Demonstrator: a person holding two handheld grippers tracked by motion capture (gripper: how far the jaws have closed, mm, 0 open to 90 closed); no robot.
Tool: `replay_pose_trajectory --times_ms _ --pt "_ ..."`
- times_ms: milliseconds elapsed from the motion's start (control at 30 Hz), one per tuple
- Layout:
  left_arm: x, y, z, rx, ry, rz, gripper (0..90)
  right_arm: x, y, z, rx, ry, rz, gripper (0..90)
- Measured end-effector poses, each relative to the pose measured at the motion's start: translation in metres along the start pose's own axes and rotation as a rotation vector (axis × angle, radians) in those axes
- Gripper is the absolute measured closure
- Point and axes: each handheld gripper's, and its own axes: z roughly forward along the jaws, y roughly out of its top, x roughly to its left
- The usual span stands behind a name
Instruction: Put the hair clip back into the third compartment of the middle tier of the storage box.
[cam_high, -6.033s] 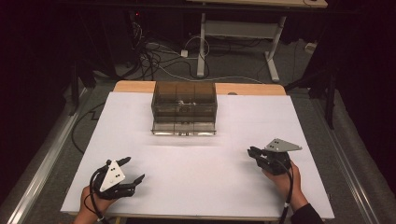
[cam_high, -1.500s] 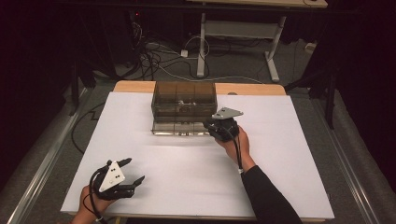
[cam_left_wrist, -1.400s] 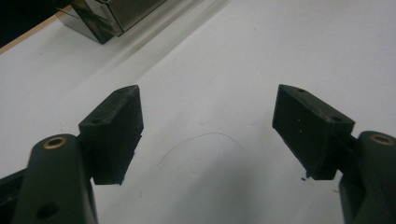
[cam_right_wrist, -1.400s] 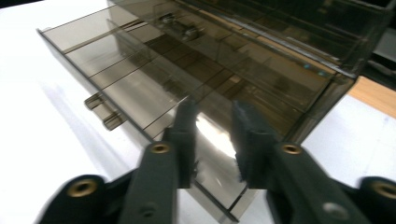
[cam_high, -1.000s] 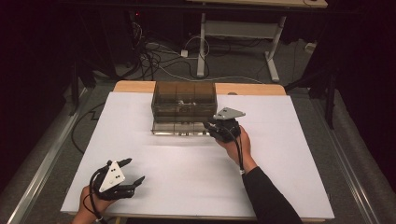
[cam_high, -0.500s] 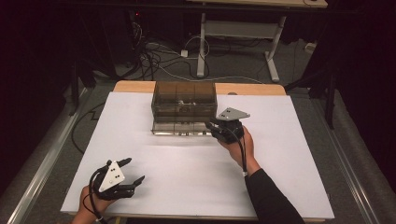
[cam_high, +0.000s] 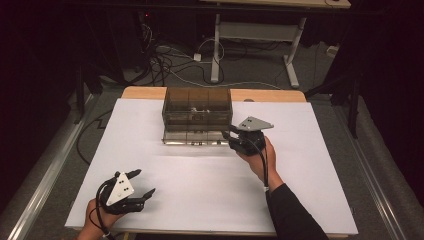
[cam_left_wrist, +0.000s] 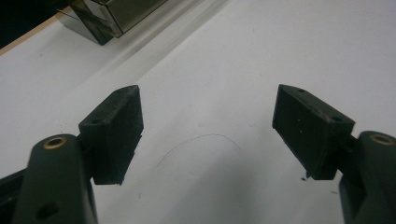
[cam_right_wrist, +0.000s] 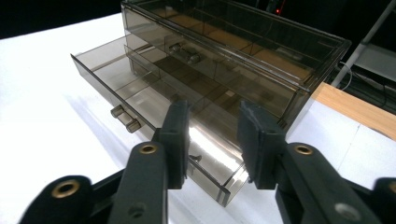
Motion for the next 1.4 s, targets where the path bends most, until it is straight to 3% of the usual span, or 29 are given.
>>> replay_pose_trajectory --times_ms 200,433,600,700,900,1133,1400 --pt "0.0 0.0 0.0 0.0 -0.001 -0.002 23.4 0.0 -0.001 -0.01 -0.018 -0.012 -0.011 49.9" --pt "0.0 0.0 -0.001 -0.001 0.002 0.001 23.4 0.0 -0.007 -0.016 -0.022 -0.026 0.01 33.8" --pt "0.0 0.001 -0.001 -0.003 0.002 0.0 23.4 0.0 -0.015 -0.023 -0.066 -0.036 0.04 23.6" --pt "-0.001 0.001 -0.001 0.0 0.001 0.006 23.4 0.002 -0.018 -0.025 -0.047 -0.063 0.028 18.5" --pt "-0.001 0.001 0.0 0.002 0.002 0.005 23.4 0.001 -0.021 -0.033 -0.072 -0.075 0.044 18.9" --pt "-0.001 0.001 -0.001 -0.002 0.002 0.003 23.4 0.003 -0.021 -0.041 -0.051 -0.124 0.015 18.0" --pt "-0.002 0.001 -0.001 -0.005 0.0 0.007 23.3 0.006 -0.021 -0.054 -0.067 -0.126 -0.008 18.8"
